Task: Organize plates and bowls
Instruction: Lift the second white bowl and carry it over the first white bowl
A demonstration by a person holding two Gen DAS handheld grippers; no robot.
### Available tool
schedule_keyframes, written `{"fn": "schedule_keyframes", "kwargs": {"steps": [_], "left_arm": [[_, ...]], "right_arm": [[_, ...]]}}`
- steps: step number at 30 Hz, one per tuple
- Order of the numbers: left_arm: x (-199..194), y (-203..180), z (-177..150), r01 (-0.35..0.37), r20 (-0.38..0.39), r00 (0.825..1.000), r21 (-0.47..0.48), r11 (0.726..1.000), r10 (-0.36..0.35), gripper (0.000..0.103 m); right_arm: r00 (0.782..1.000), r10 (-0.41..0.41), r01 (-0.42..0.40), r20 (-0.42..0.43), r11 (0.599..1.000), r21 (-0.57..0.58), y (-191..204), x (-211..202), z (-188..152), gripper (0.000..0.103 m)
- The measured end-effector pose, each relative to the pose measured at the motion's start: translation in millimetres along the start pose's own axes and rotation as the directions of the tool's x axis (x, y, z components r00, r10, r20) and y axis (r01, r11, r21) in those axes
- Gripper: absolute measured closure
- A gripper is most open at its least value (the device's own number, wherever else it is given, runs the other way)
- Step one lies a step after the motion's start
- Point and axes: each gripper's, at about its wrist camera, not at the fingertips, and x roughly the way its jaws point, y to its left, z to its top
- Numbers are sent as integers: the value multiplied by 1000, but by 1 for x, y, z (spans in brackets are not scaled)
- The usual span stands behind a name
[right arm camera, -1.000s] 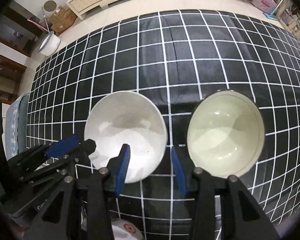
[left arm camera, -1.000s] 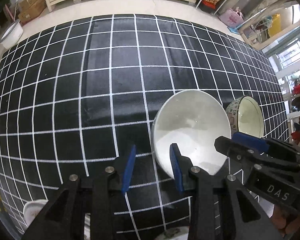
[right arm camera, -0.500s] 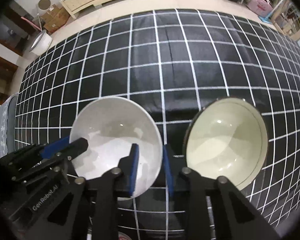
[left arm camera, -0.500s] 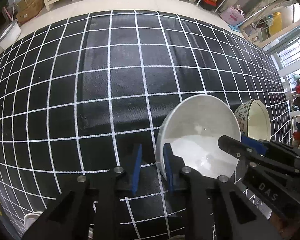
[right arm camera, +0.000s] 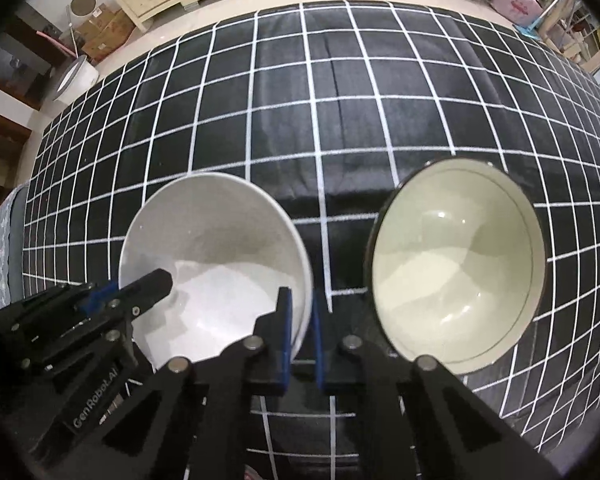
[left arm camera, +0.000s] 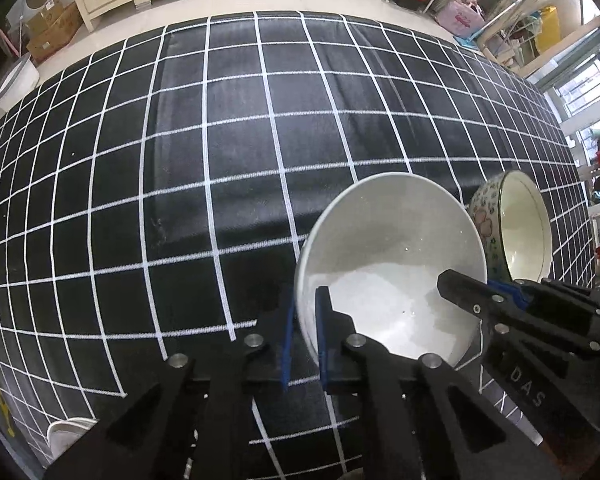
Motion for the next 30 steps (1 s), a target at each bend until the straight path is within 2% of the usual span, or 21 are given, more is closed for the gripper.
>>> {"fn": "schedule_keyframes", "kwargs": {"steps": [12,16,21,30], "left_arm": [[-7,5,-60,2,-23,1000,4,1000,-2,95],[-13,12,-88,-24,-37,999,0,1000,24,95],[-36,17,-117,-24,-13,1000,-3,1000,23,95],[-93,10,-141,-26,49,998,-5,1000,26,95]], "right_arm": [[1000,-3,3,-17,999,-35,24,-7,-67,91],[999,-6,4,-32,999,-41,37,-8,-94,91],[1000,0,-1,-29,999,-36,59,-20,-125,91],[1000,1,0,23,999,-43,90,-73,-158,91]]}}
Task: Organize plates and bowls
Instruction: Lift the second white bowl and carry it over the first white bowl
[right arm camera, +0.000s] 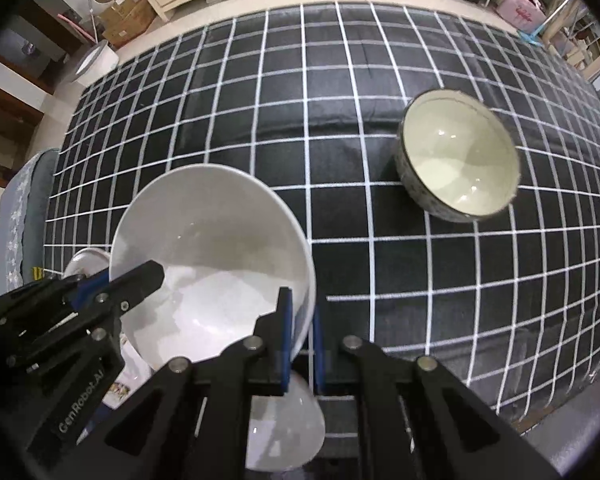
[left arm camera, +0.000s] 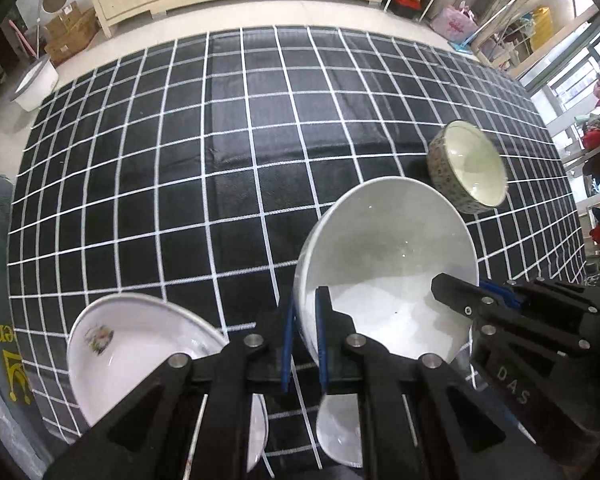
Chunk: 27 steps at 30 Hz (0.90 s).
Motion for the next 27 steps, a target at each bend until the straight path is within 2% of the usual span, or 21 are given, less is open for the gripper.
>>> {"fn": "schedule_keyframes", "kwargs": {"steps": [5,10,13,16,23,24,27], "left_arm": [[-27,-10,-23,-3,25,1000,4,1000,3,95],[-39,-15,-39,6,22,1000,-3,1000,-5,94],[-35,-21,-44,-2,10,1000,-3,1000,2,94],[-27,-27,-52,-7,-10,1000,-11,1000,7,94],[-6,-30,-70,-10,-63,998,-24,1000,8,94],[-4,-30,-71,-13,-66,998,-24,1000,11,94],[0,-32,-74,-23,-69,997,-18,1000,22,94]], "right_arm": [[999,-11,12,33,1000,-18,9,-33,-17,91],[999,-33,34,42,999,-38,11,-53,-42,91],[998,-47,48,34,998,-45,7,-51,-62,91],[997,-67,68,23,996,-54,-11,-41,-60,91],[997,-72,71,-20,996,-59,-26,-20,-88,91],[997,-72,70,-24,996,-61,-32,-19,-78,91],[996,-78,76,-35,995,-67,-35,-12,-79,91]]}}
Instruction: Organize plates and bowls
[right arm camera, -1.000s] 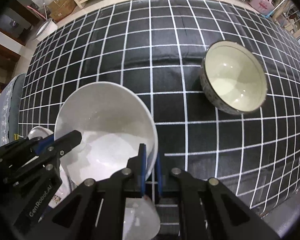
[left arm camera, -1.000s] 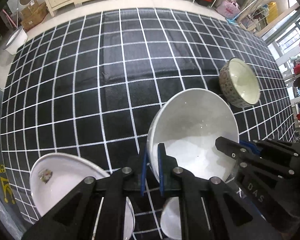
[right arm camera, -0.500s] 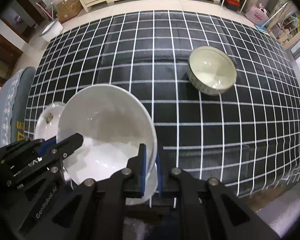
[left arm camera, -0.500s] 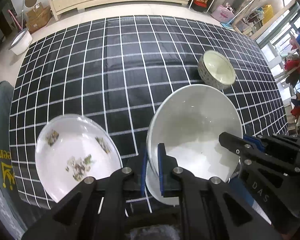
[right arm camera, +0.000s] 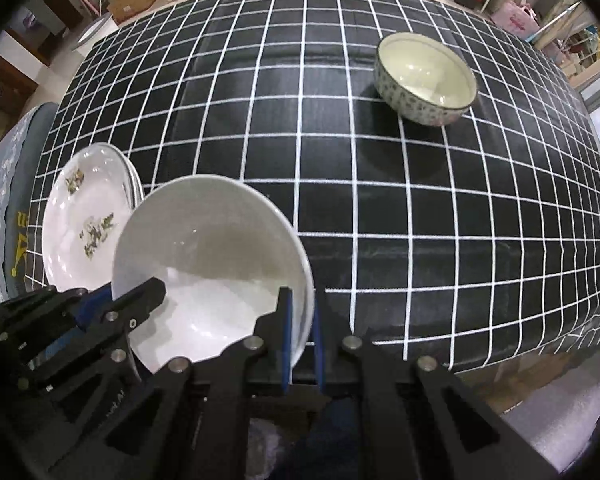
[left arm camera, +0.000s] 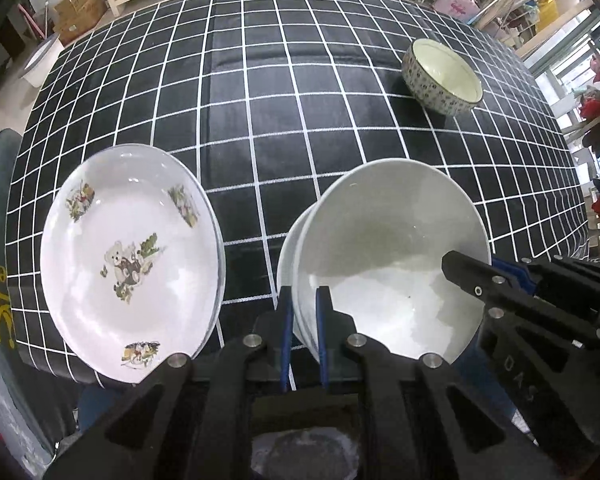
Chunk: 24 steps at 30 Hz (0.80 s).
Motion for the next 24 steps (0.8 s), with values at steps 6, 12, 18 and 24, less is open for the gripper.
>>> {"fn": "schedule_keyframes", "kwargs": {"steps": [6,12,18,24], "left_arm": [[7,-1,2,-14,-10,1000,0,1000,14,94],[14,-2,1,-15,-19,1000,-1,1000,15,94],[15,-2,2,-18,-12,1000,4,1000,18,92],[16,-3,2,-21,0,1000,23,999,21,92]], "right_arm": [[999,1,-1,-33,1000,-1,-1,16,41,91],[999,3,-3,-50,1000,0,-2,22,34,91],[999,-5,5,-50,1000,-8,0,25,34,91],[998,9,-10,-56,1000,-3,0,27,32,91]]}}
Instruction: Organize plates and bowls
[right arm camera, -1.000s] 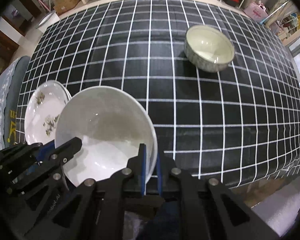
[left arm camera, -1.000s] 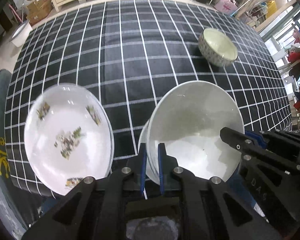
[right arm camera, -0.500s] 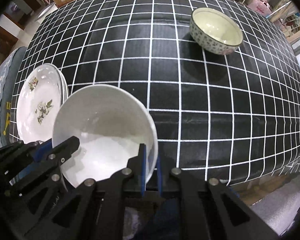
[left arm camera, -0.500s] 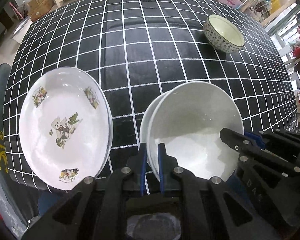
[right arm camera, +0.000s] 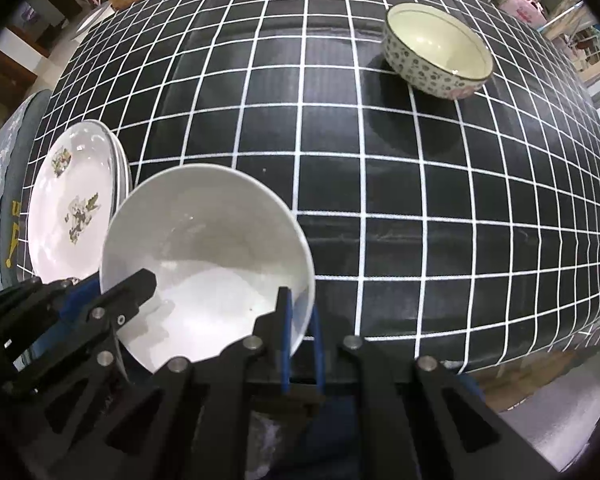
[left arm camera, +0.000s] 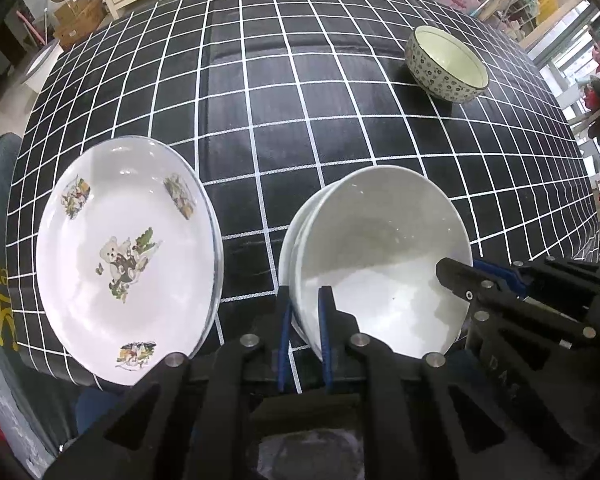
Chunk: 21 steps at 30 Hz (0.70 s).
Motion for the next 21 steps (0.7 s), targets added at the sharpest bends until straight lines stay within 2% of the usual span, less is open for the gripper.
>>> {"fn": "schedule_keyframes", "kwargs": {"steps": [8,13,15,17,20,21], "left_arm": [[-4,6,-1,11,6,1000,-1,1000,-11,91],[-18,11,5,37,32,999,-22,999,-37,86],[-26,12,9,49,48,998,-30,998,-48,86],[-36,12,15,60,67,996,-36,998,-57,84],[-49,10,24,83,97,992,-39,996,-79,79],[-54,7,28,90,109,990,-36,995,-85,79]], "right_arm": [[999,14,-14,44,1000,7,-3,-9,1,90],[994,83,-84,64,996,15,-12,-23,10,89],[992,79,-82,98,996,28,-19,-34,16,86],[990,62,-68,130,997,43,-25,-43,18,75],[983,87,-96,162,994,52,-34,-58,23,59],[980,93,-104,177,993,53,-38,-64,25,57]]}}
